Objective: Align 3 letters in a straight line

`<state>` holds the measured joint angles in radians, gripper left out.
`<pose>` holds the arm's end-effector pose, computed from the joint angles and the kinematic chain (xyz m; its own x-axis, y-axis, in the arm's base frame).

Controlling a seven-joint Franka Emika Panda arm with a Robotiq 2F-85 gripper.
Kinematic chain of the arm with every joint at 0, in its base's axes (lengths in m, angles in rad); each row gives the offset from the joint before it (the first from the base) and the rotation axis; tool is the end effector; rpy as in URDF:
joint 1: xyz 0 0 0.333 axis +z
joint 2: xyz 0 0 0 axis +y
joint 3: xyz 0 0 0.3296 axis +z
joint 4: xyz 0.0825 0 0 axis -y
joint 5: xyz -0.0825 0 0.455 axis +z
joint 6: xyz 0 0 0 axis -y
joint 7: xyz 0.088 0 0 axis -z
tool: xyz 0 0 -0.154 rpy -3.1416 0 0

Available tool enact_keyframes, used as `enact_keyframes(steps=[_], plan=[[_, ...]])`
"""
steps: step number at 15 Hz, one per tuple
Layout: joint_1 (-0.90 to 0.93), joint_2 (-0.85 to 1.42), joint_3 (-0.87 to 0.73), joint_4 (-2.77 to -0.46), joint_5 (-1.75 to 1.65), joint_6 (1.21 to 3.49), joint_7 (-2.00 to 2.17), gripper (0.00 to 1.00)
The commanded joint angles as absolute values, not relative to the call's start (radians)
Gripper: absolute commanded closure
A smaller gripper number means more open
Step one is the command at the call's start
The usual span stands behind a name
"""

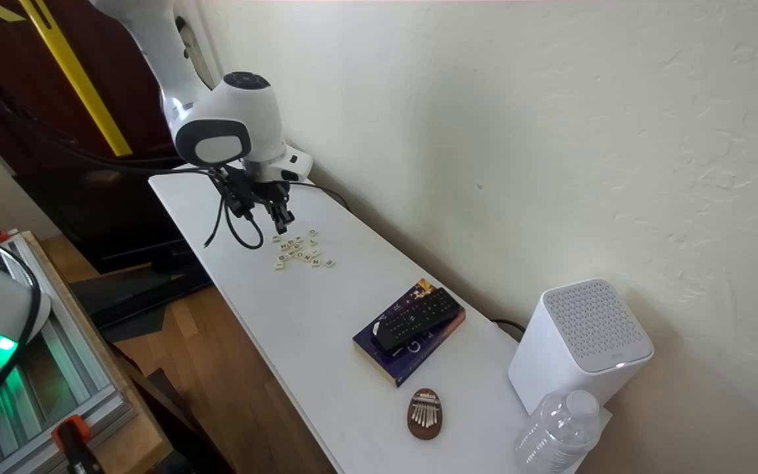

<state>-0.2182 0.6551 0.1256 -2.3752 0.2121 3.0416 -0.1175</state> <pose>0.4866 -0.0437 -0.0503 0.9774 -0.2112 0.0081 -0.2094 -0.9729 -0.0984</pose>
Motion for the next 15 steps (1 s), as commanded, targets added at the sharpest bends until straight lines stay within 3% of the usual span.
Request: enact_keyframes(steps=[1,15], plan=[[-0.233,0.684,0.124,-2.358,0.191,3.051,-0.079,1.0],[-0.265,0.727,0.13,-2.322,0.196,3.074,-0.051,1.0]])
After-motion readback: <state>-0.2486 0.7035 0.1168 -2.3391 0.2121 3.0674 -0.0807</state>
